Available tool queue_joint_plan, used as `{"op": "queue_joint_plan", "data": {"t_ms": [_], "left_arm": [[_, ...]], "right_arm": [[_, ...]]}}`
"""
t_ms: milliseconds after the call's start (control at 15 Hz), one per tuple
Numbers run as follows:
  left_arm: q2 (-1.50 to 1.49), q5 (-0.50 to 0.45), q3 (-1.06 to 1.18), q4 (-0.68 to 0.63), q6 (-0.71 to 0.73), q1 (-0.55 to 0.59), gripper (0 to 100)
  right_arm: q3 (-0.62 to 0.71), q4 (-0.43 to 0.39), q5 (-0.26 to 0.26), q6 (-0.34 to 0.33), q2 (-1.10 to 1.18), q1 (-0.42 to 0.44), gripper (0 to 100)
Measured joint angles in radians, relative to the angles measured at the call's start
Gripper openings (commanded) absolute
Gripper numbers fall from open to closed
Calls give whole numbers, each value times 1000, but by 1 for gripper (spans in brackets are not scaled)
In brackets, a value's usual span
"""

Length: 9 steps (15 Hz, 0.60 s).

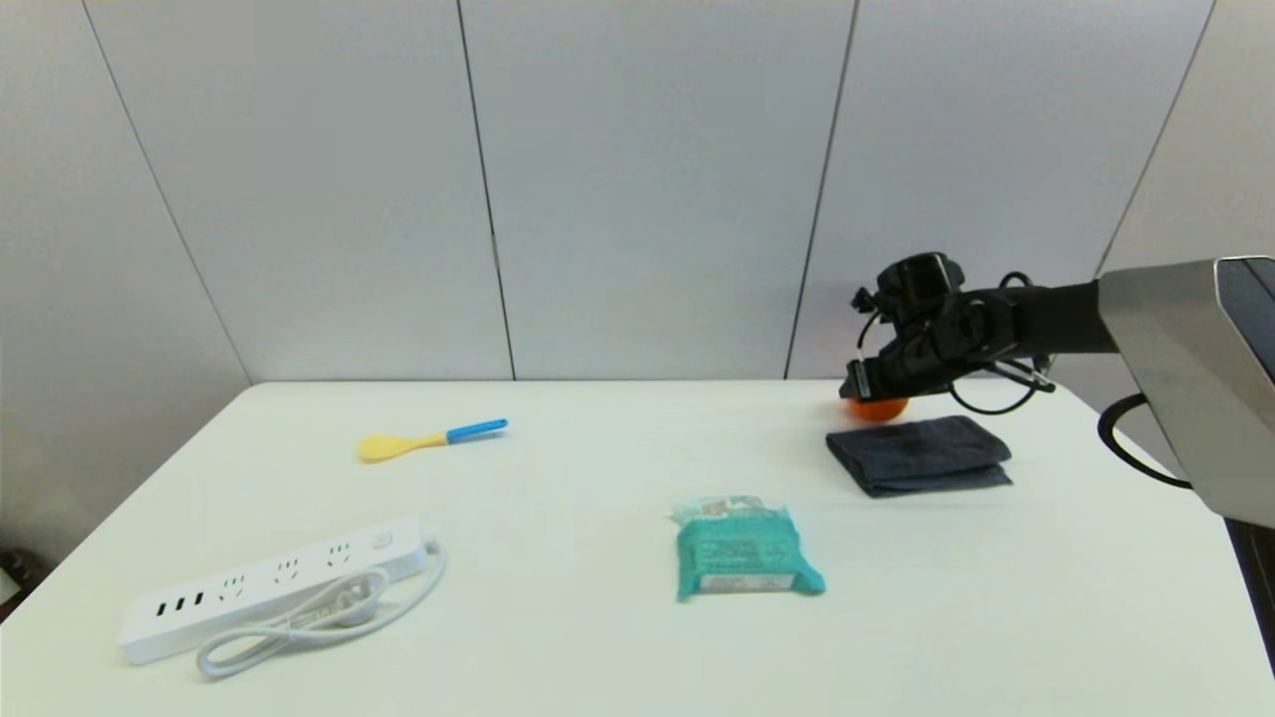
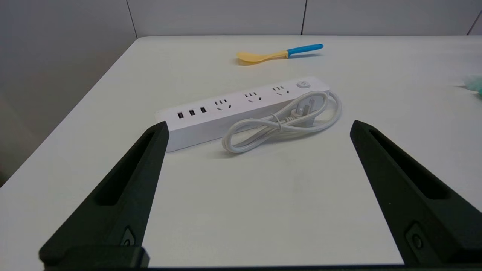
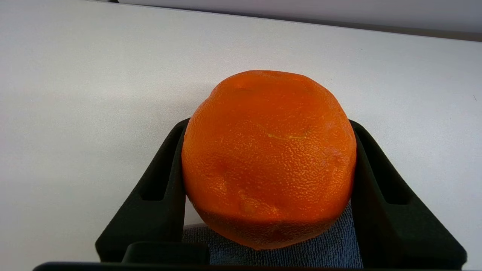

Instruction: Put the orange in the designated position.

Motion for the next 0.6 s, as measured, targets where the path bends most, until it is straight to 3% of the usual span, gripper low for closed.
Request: {"op": "queue_joint_plan", "data": {"t_ms": [600], "left_arm": [[0, 0, 0, 0, 0, 0, 100]], "right_arm": [[0, 53, -1, 3, -27, 2, 0]]}}
